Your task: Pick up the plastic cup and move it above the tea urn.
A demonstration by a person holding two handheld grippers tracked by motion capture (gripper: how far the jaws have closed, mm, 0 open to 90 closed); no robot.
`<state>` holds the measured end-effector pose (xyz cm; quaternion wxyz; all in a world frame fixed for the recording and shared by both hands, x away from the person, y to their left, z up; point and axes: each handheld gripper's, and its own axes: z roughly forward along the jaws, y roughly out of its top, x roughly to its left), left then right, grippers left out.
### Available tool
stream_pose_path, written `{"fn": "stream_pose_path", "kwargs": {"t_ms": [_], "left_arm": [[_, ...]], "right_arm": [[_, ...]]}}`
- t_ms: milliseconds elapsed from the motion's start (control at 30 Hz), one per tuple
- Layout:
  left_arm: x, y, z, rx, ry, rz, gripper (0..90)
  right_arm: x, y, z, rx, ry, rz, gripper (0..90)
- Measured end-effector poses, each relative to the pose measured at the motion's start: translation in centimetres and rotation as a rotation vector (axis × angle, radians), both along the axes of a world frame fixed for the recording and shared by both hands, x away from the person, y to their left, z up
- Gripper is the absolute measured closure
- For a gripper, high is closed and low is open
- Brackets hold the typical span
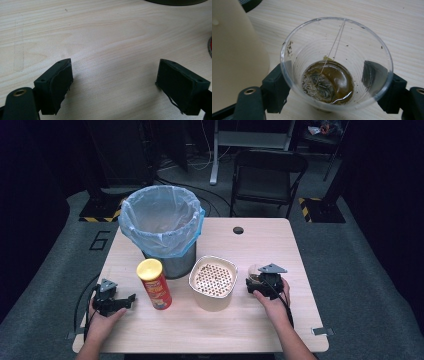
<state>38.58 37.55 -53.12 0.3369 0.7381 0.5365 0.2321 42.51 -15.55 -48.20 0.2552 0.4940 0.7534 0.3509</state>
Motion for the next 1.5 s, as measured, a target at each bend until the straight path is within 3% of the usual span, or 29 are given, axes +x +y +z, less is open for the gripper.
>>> {"fn": "stream_pose_path", "kwargs": {"t_ms": [300, 600, 967, 1300, 1500], "left_arm": [[0.0, 0.0, 0.0, 0.001, -0.005, 0.001, 13.3], [0.0, 0.0, 0.0, -0.003, -0.001, 0.002, 13.3], [0.0, 0.0, 0.0, -0.002, -0.001, 0.002, 13.3], [0.0, 0.0, 0.0, -0.001, -0.001, 0.002, 13.2], [0.0, 0.0, 0.0, -0.001, -0.001, 0.002, 13.2]], "right_arm": [[0.6, 0.2, 0.1, 0.007, -0.012, -0.020, 27.4], [0.3, -0.6, 0.5, 0.031, -0.019, 0.024, 30.4], [-1.6, -4.6, 0.9, -0.007, -0.065, 0.004, 30.5], [-2.1, -7.6, 0.4, 0.024, -0.063, -0.053, 30.5], [-2.3, -7.9, -0.3, 0.026, -0.065, -0.055, 29.3]]}}
